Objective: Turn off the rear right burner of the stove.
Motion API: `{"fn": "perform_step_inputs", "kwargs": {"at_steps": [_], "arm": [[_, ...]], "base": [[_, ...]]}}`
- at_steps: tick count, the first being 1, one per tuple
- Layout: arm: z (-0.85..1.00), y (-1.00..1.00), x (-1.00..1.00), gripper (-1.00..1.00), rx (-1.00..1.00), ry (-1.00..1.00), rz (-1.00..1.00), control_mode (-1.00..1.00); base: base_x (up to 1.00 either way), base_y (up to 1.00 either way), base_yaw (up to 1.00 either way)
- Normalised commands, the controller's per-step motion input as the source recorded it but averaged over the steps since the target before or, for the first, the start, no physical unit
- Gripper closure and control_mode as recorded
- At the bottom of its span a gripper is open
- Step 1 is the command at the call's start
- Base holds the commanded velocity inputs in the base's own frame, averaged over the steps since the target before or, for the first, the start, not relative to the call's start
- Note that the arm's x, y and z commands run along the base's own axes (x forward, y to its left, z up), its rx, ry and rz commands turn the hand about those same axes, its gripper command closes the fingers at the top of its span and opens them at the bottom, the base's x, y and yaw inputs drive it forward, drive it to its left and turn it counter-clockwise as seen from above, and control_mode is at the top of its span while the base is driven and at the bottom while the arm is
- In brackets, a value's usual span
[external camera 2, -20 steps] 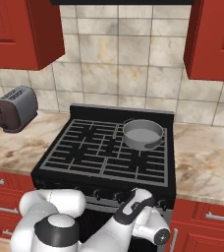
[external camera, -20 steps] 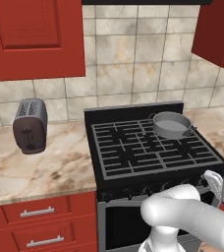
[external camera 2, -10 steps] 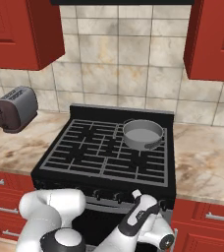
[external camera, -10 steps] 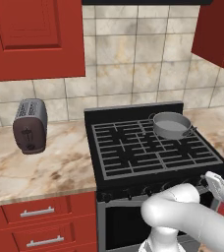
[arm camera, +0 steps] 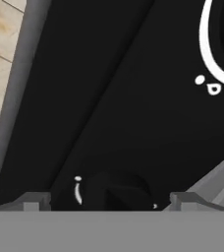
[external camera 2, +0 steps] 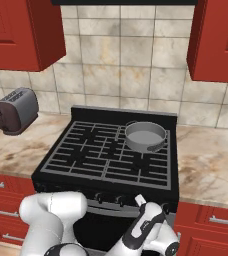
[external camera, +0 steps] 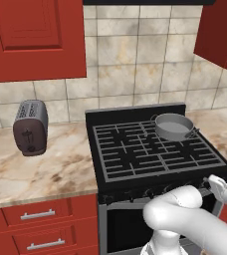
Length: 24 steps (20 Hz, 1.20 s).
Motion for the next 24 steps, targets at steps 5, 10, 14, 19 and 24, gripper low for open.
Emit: {"fn": "perform_step_inputs", "kwargs": {"at_steps": [5,10,14,19,24], "arm": [[0.00,0.17,0.32,1.00,0.00,0.00,-0.05,-1.00],[0.01,0.01,0.20,1.00,0.07,0.00,-0.08,-1.00],[0.00,0.00,0.00,1.00,0.21,0.00,-0.09,-1.00],[0.00,0.00,0.03,1.00,0.25,0.00,-0.07,-1.00],[0.00,0.00,0.04,1.00,0.24,-0.01,-0.08,-1.00]], "base": [[0.00,0.00,0.00],[0.00,0.00,0.00],[0.00,0.00,0.00],[0.00,0.00,0.00],[0.00,0.00,0.00]]}}
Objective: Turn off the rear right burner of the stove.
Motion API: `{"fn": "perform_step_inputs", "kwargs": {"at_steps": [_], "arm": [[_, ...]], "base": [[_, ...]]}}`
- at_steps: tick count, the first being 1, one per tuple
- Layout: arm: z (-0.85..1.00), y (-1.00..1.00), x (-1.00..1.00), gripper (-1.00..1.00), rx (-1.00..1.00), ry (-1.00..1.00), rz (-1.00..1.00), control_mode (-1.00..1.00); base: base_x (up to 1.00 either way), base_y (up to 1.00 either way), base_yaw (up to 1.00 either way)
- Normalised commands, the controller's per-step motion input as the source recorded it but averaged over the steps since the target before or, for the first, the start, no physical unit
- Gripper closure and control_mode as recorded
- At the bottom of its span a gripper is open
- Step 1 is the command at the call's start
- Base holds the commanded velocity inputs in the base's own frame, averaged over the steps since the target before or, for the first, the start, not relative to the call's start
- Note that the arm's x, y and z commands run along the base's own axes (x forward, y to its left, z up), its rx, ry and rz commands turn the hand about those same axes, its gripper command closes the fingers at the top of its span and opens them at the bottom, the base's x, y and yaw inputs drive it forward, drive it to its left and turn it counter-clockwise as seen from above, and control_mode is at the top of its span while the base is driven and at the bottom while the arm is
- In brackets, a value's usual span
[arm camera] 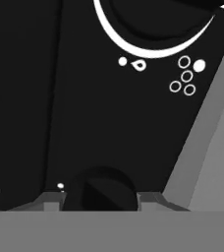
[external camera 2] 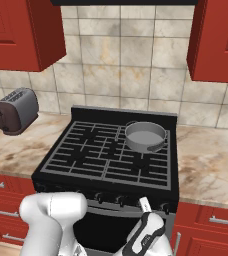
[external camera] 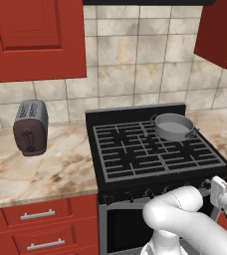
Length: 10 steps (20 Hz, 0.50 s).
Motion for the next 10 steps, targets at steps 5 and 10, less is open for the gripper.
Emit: {"fn": "perform_step_inputs", "kwargs": {"at_steps": [5,10], "arm": [[0.05,0.00,0.00,1.00,0.28,0.00,-0.07,-1.00],[0.12,0.00,0.00,1.00,0.34,0.00,-0.06,-1.00]], "base": [[0.00,0.00,0.00],[0.00,0.00,0.00]]}}
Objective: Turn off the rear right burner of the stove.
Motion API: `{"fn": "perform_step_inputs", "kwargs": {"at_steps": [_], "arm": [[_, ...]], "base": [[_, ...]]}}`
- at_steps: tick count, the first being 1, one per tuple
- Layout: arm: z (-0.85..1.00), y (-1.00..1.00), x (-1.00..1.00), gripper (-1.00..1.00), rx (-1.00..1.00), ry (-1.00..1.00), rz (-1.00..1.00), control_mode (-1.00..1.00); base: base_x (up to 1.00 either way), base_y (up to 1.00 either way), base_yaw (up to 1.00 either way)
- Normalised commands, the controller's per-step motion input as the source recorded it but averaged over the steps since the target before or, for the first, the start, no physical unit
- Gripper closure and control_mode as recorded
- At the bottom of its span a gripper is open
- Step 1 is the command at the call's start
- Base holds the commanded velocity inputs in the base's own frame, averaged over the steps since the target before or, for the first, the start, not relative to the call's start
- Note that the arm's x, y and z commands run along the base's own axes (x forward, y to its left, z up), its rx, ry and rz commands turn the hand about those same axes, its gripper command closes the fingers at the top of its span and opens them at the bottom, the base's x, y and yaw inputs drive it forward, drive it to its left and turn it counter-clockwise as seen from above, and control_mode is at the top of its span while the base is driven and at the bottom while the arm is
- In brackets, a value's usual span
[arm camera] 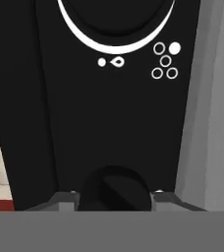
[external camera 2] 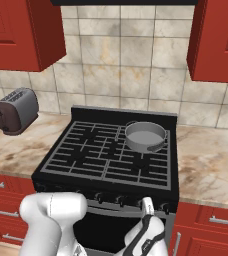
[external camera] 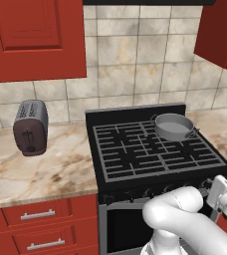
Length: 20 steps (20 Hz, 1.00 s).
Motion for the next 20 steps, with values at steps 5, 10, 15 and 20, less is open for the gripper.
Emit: {"fn": "perform_step_inputs", "kwargs": {"at_steps": [5,10,15,20], "arm": [[0.21,0.00,0.00,1.00,0.39,0.00,-0.07,-1.00],[0.12,0.00,0.00,1.00,0.43,0.00,-0.09,-1.00],[0.03,0.00,0.00,1.00,0.45,0.00,-0.13,-1.00],[0.00,0.00,0.00,1.00,0.45,0.00,-0.15,-1.00]], "base": [[0.00,0.00,0.00],[0.00,0.00,0.00],[0.00,0.00,0.00],[0.00,0.00,0.00]]}}
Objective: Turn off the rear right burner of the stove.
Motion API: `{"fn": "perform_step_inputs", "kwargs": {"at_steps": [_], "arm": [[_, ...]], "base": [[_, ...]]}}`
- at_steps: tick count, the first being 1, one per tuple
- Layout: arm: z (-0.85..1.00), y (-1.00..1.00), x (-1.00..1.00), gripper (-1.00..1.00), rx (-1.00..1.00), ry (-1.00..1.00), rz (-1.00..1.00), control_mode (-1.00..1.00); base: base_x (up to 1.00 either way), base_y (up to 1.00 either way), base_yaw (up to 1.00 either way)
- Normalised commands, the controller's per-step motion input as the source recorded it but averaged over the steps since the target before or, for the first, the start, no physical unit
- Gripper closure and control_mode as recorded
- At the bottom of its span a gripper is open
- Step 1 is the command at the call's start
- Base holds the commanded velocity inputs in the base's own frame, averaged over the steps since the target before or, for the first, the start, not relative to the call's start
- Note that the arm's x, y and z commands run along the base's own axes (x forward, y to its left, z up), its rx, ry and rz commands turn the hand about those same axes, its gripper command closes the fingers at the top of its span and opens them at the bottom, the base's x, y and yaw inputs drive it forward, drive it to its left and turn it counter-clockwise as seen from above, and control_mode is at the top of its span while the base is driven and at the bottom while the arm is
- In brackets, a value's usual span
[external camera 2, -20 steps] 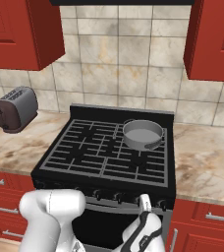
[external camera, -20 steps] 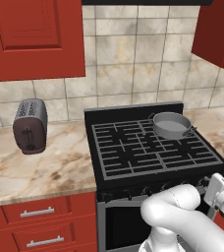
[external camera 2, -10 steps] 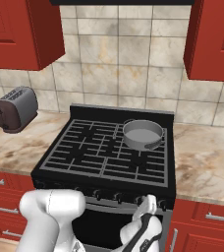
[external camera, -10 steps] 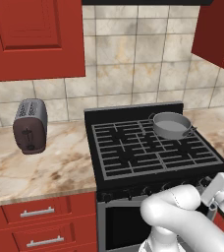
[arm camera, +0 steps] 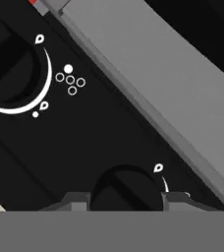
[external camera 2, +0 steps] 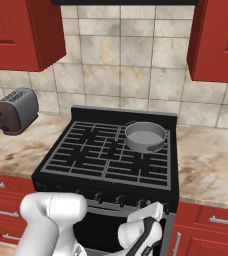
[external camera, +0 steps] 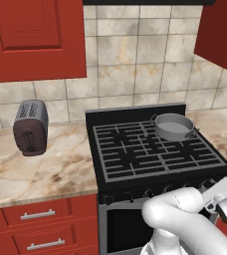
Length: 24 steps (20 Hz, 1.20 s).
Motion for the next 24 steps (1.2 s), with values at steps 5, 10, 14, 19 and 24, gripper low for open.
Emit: {"fn": "perform_step_inputs", "kwargs": {"at_steps": [5,10,14,19,24], "arm": [[0.00,-0.01,0.00,1.00,0.45,0.00,-0.16,-1.00],[0.00,0.00,0.00,1.00,0.45,0.00,-0.18,-1.00],[0.00,0.00,0.00,1.00,0.45,0.00,-0.18,-1.00],[0.00,0.00,0.00,1.00,0.45,0.00,-0.18,-1.00],[0.00,0.00,0.03,1.00,0.46,-0.01,-0.18,-1.00]], "base": [[0.00,0.00,0.00],[0.00,0.00,0.00],[0.00,0.00,0.00],[0.00,0.00,0.00],[0.00,0.00,0.00]]}}
